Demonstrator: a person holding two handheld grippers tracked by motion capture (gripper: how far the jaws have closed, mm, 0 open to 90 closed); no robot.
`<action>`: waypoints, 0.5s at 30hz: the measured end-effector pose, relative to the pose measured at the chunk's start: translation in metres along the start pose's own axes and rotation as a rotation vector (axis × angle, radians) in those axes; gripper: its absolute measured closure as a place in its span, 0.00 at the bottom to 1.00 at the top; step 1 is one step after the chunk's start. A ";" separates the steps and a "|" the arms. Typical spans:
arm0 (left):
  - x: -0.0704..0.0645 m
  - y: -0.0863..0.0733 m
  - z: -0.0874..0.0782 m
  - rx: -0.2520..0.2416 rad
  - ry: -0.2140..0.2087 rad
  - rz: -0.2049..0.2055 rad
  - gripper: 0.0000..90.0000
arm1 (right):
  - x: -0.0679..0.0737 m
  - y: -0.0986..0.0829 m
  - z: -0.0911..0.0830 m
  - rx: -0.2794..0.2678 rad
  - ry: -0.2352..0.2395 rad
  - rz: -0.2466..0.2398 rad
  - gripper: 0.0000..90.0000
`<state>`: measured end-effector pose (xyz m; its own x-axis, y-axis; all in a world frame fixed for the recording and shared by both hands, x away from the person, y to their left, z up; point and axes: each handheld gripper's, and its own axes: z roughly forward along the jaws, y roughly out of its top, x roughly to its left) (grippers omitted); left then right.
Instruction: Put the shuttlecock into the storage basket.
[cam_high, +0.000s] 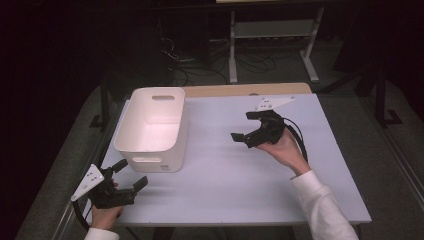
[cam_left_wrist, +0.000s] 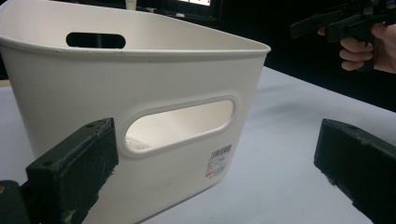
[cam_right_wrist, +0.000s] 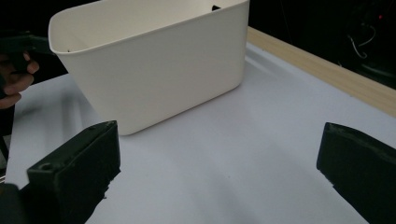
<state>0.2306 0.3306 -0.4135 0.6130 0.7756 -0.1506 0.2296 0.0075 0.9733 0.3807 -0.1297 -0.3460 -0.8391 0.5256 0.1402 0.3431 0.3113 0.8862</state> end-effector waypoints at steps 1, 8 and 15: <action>0.000 0.000 0.000 -0.001 0.000 -0.001 0.00 | -0.001 -0.001 -0.003 -0.012 0.007 0.005 0.00; 0.000 0.000 0.000 -0.001 -0.001 0.000 0.00 | -0.003 -0.011 -0.013 -0.040 -0.016 0.007 0.00; 0.000 0.000 0.000 0.001 0.003 0.001 0.00 | -0.005 -0.018 -0.017 -0.045 -0.053 0.005 0.00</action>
<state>0.2303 0.3306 -0.4136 0.6111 0.7775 -0.1487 0.2297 0.0056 0.9733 0.3716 -0.1517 -0.3551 -0.8134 0.5688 0.1218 0.3268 0.2736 0.9046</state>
